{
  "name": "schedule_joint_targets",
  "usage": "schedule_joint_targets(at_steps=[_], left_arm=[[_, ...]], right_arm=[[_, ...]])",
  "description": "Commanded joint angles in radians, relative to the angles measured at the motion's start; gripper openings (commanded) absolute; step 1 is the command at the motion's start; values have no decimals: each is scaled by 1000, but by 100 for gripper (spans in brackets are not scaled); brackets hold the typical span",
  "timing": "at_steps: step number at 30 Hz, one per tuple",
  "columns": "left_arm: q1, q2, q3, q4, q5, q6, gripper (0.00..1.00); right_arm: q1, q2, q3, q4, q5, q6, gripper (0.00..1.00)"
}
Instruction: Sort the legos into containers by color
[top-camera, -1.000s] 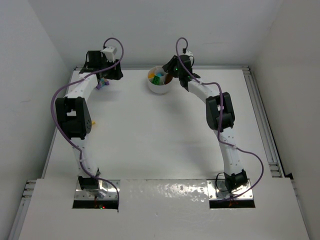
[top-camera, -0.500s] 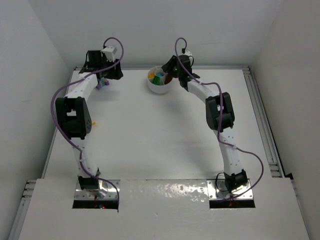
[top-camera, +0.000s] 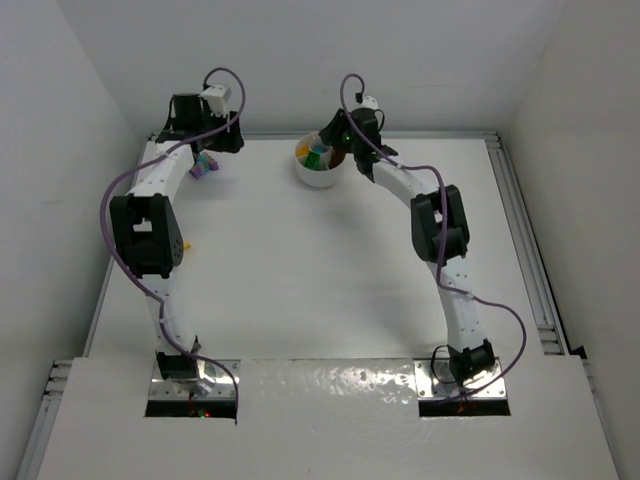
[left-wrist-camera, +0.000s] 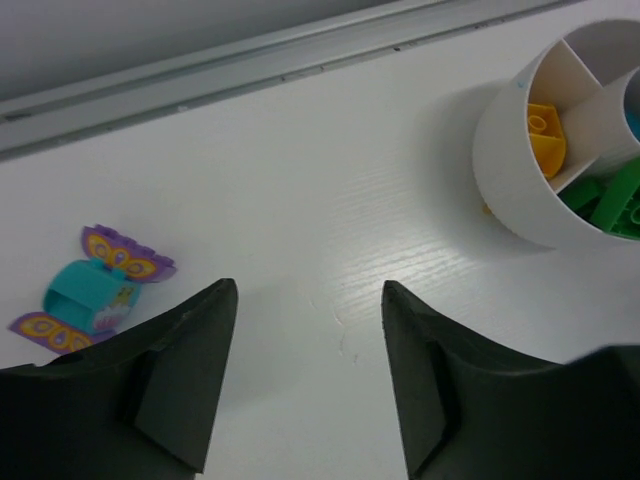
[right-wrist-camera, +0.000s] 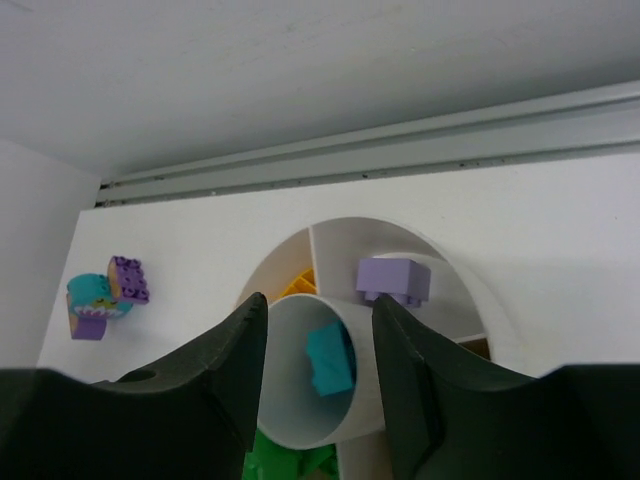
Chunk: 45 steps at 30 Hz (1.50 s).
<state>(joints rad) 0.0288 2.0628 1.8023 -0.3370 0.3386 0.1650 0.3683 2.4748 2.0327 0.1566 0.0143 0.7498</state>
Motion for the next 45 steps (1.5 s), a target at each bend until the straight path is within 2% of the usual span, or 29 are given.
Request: schedule_joint_targets(at_steps=[1, 3, 4, 5, 7, 8, 13, 17, 18, 19, 21, 22, 25, 29, 32, 33, 36, 38, 40, 42, 45], left_arm=[[23, -3, 69, 7, -87, 34, 61], [29, -4, 72, -3, -191, 44, 65], [34, -1, 75, -10, -251, 56, 71], [39, -1, 77, -19, -265, 68, 73], [51, 0, 83, -51, -271, 106, 76], [69, 2, 95, -65, -267, 138, 81], [138, 2, 169, -302, -216, 299, 91], [151, -26, 166, -491, -369, 390, 88], [157, -36, 148, -546, -386, 405, 85], [178, -65, 123, -563, -392, 424, 78], [215, -101, 31, -579, -379, 423, 71], [262, -134, 2, -577, -365, 407, 63], [344, -180, -101, -591, -256, 418, 56], [364, -242, -219, -634, -204, 544, 60], [362, -291, -306, -614, -240, 576, 68], [370, -299, -317, -606, -263, 541, 73], [439, -305, -334, -567, -309, 400, 80], [494, -332, -340, -548, -227, 357, 82], [552, -363, -382, -546, -109, 389, 82], [556, -406, -467, -551, -66, 499, 82], [554, -424, -567, -539, -70, 553, 82]], right_arm=[[6, -161, -8, 96, -11, -70, 46], [6, -191, -32, 115, -10, -82, 47], [6, -215, -49, 126, -7, -96, 47], [7, -227, -54, 127, -7, -105, 48], [4, -246, -66, 127, -10, -124, 51], [4, -266, -69, 123, -11, -150, 52], [4, -358, -138, 69, -111, -263, 67], [4, -439, -187, -38, -187, -337, 71], [6, -470, -212, -60, -197, -345, 71], [6, -485, -230, -90, -204, -351, 68], [15, -526, -277, -109, -232, -365, 65], [21, -537, -293, -121, -240, -389, 64], [67, -557, -315, -153, -247, -447, 64], [124, -551, -315, -183, -290, -449, 63], [153, -544, -321, -198, -316, -431, 62], [162, -542, -321, -212, -316, -429, 62], [190, -550, -328, -242, -324, -455, 62], [207, -562, -339, -258, -327, -474, 62], [213, -570, -350, -267, -327, -480, 63], [213, -579, -367, -267, -327, -477, 63], [212, -582, -378, -266, -326, -480, 63]])
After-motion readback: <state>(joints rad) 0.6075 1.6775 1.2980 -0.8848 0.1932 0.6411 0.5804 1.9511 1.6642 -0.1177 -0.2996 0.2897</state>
